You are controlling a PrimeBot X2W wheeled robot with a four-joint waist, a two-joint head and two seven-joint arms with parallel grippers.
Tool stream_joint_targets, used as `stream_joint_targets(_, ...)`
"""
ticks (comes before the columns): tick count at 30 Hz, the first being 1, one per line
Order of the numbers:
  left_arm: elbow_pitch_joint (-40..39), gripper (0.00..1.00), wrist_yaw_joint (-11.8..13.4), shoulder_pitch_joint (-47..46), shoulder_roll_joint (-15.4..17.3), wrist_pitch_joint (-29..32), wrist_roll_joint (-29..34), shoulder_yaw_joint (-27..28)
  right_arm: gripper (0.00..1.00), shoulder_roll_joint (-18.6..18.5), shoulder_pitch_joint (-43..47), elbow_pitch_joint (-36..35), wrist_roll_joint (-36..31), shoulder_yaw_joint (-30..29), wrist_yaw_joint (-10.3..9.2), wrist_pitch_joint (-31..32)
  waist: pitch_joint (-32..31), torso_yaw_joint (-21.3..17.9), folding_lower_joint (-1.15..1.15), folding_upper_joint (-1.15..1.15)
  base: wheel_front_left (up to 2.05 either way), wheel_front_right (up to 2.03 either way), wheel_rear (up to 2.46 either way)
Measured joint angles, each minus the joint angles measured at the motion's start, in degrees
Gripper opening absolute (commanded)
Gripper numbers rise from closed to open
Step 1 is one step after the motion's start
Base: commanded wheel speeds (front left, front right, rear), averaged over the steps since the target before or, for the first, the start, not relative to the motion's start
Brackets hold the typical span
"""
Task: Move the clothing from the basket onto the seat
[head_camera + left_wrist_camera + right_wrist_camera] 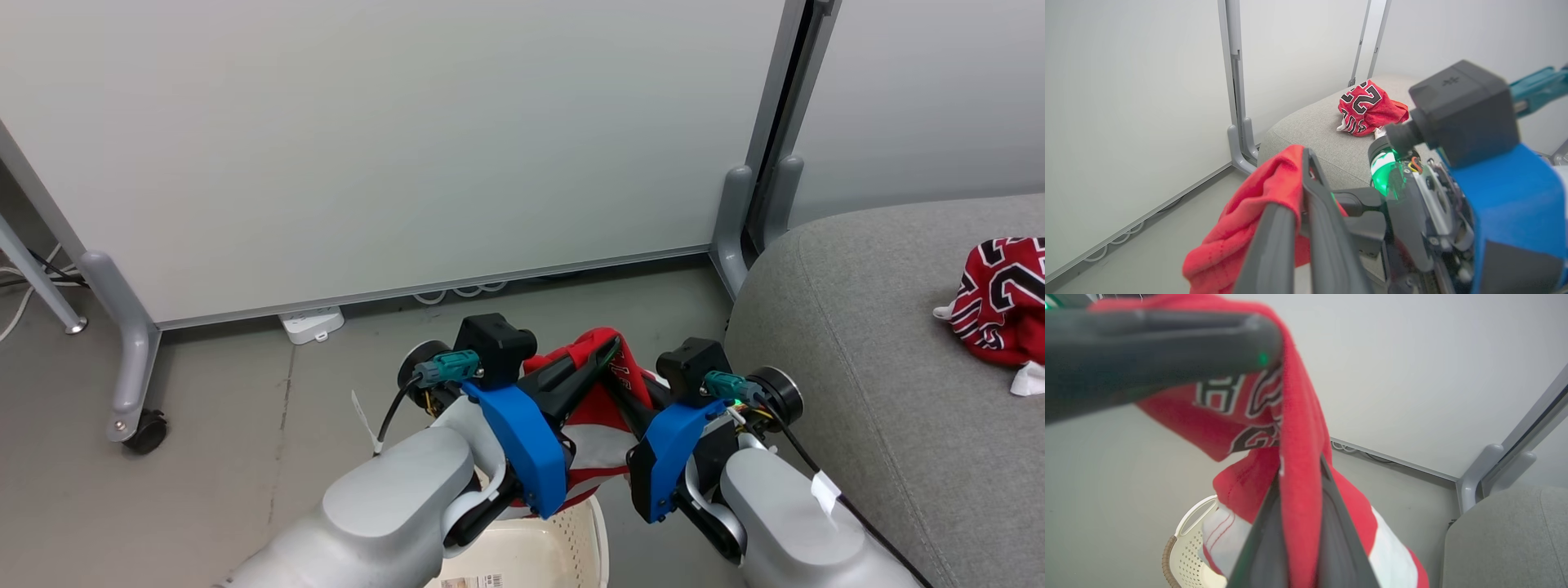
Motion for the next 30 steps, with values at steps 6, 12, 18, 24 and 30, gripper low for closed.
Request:
stream_joint_targets(6, 0.02, 0.0, 0.0, 0.01, 0.07, 0.01, 0.04, 0.08, 0.0, 0.13, -0.16, 0.97, 0.58, 0.59, 0.0, -0.56, 0.11, -0.1, 0.0, 0.0, 0.0, 0.0, 0.0)
stream_joint_targets(12, 0.02, 0.0, 0.0, 0.01, 0.11, 0.01, 0.14, 0.09, 0.0, 0.18, -0.47, 1.58, 0.94, 0.96, 0.01, -1.02, 0.09, -0.22, 0.0, 0.0, 0.0, 0.0, 0.0)
stream_joint_targets(18, -0.03, 0.0, 0.0, 0.23, 0.13, 0.01, 0.29, 0.42, 0.0, 0.31, -0.77, 2.19, 1.47, 1.46, 0.0, -1.56, -0.14, -0.42, 0.0, 0.0, 0.0, 0.0, 0.0)
stream_joint_targets(24, -0.13, 0.0, 0.0, 0.68, 0.12, 0.01, 0.51, 0.85, 0.0, 0.31, -0.83, 2.67, 2.01, 1.83, 0.01, -2.01, -0.13, -0.58, 0.0, 0.0, 0.0, 0.0, 0.0)
stream_joint_targets(30, -0.15, 1.0, 0.0, 1.38, 0.01, 0.0, 2.04, 2.85, 0.0, 0.31, -1.0, 3.21, 2.5, 2.04, 0.01, -2.48, -0.15, -0.76, 0.0, 0.0, 0.0, 0.0, 0.0)
